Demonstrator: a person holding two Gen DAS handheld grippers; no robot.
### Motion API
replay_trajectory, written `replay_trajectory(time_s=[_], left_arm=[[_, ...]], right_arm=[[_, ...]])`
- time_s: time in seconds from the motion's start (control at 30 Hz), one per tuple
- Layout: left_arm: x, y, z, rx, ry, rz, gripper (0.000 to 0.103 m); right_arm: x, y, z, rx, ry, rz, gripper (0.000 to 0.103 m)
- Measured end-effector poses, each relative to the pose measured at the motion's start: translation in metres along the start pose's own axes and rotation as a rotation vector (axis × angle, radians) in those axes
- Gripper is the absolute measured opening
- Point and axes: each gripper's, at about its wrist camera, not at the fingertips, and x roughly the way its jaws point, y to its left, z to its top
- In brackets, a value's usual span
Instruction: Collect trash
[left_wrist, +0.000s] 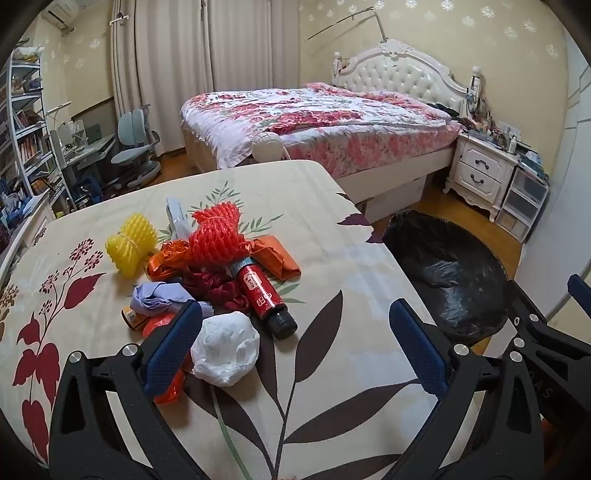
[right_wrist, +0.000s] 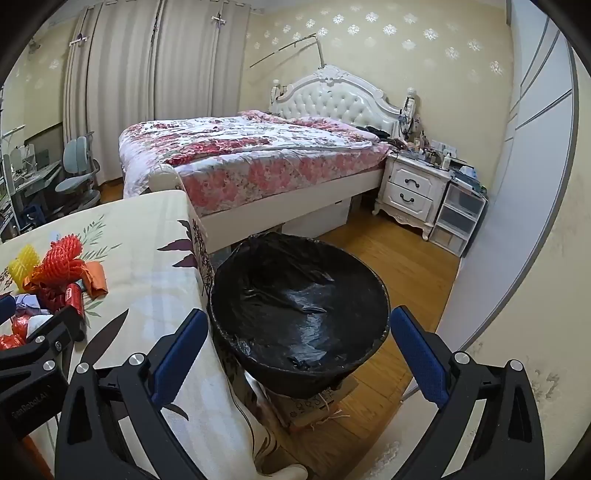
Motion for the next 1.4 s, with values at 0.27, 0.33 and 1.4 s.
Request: replay_trajectory(time_s=[0.27, 0.33, 1.4], left_arm=[[-0.007, -0.003, 0.002, -0.012, -0.006, -0.007, 0.099], [-0.009, -0.004, 0.001, -0.012, -0.008, -0.007, 0.099], [-0.014, -0.003, 0.006, -0.011, -0.006, -0.011, 0.099]], right_arm=[[0.000, -0.001, 0.000, 0.001, -0.001, 0.000, 0.096], [-0.001, -0.002, 0.000, 0.002, -0.003, 0.000, 0.096], [0.001, -0.009, 0.000, 0.003, 0.000, -0.006, 0.096]])
